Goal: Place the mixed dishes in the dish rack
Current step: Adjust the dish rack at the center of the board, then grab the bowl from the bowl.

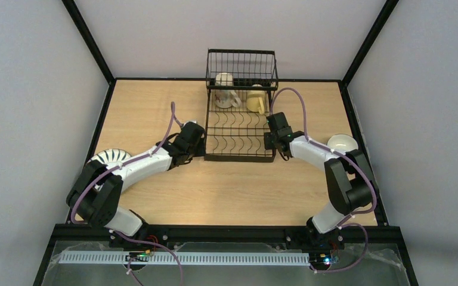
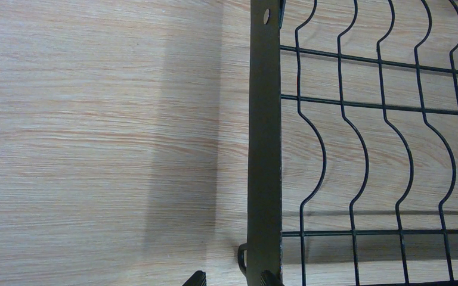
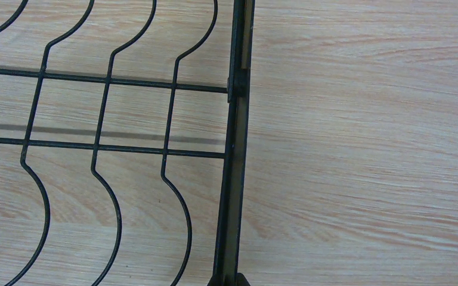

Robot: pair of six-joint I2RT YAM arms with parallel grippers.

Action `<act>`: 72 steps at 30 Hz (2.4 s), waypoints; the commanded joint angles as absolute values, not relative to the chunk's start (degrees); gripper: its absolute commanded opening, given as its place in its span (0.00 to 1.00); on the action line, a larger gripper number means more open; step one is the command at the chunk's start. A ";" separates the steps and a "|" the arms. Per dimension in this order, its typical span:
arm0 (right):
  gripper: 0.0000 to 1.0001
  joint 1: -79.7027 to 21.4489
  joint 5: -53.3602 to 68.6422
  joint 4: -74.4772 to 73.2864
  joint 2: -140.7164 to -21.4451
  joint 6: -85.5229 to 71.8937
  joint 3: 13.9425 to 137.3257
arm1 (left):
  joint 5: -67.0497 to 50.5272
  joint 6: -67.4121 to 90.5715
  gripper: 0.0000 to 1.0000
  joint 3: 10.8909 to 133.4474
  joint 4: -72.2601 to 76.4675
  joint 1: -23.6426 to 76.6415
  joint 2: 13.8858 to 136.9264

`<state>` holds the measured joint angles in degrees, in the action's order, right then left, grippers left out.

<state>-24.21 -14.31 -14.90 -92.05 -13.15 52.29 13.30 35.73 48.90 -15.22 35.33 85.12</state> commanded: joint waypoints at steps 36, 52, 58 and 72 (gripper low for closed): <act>0.63 -24.45 -12.15 -16.07 -85.98 -10.40 53.86 | 16.19 38.58 0.52 47.13 -20.44 35.42 75.72; 0.68 -24.27 -23.45 -26.52 -74.81 -15.73 59.07 | 13.09 36.70 0.54 52.49 -20.62 35.37 72.65; 0.69 -17.83 -26.48 -32.60 -73.20 -20.16 58.67 | 8.89 36.47 0.57 52.78 -15.86 35.45 74.84; 0.69 -10.60 -30.25 -35.33 -77.73 -21.17 57.62 | 5.05 34.83 0.61 54.47 -12.56 35.33 78.70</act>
<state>-11.97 -27.83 -33.15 -76.05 -20.25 58.00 6.37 36.32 51.83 -13.47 35.33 76.99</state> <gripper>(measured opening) 0.686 0.604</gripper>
